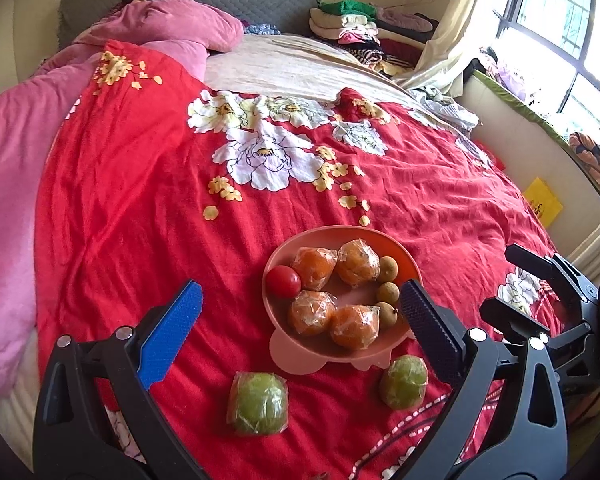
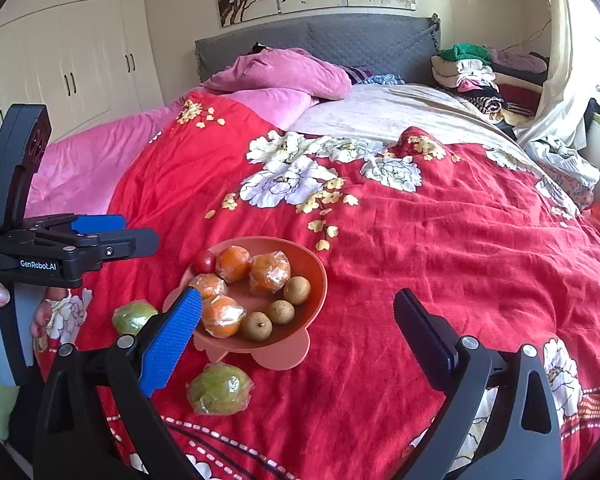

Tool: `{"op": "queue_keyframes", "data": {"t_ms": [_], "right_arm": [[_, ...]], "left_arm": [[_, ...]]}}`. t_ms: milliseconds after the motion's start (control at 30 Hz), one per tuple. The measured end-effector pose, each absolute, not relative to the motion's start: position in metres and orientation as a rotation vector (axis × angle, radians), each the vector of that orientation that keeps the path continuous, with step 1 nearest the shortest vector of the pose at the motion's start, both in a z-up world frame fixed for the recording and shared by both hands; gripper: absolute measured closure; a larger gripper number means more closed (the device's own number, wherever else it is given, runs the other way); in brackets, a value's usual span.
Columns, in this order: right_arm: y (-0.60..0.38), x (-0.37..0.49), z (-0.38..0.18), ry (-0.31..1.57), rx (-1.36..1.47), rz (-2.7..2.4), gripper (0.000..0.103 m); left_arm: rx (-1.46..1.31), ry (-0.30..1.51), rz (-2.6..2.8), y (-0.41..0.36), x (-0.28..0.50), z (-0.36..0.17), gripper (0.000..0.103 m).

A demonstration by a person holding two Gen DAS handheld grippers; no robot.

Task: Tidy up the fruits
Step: 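Withdraw both open tools up and away from the pink bowl, then move both open tools toward the two bagged green fruits on the bed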

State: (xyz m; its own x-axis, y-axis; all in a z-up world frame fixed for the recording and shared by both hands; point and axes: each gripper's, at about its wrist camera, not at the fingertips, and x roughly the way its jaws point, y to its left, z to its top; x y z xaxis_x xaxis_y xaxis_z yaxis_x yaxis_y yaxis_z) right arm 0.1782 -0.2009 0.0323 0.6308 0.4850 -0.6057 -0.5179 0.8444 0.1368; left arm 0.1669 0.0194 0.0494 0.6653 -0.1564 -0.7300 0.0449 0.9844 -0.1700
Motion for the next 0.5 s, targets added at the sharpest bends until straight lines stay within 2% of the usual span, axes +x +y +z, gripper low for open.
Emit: {"op": "queue_keyframes", "data": {"t_ms": [500], "right_arm": [[-0.200, 0.150, 0.047, 0.653, -0.068, 0.597, 0.005]], "left_arm": [[-0.132, 0.807, -0.098, 0.024, 0.134, 0.058, 0.010]]}}
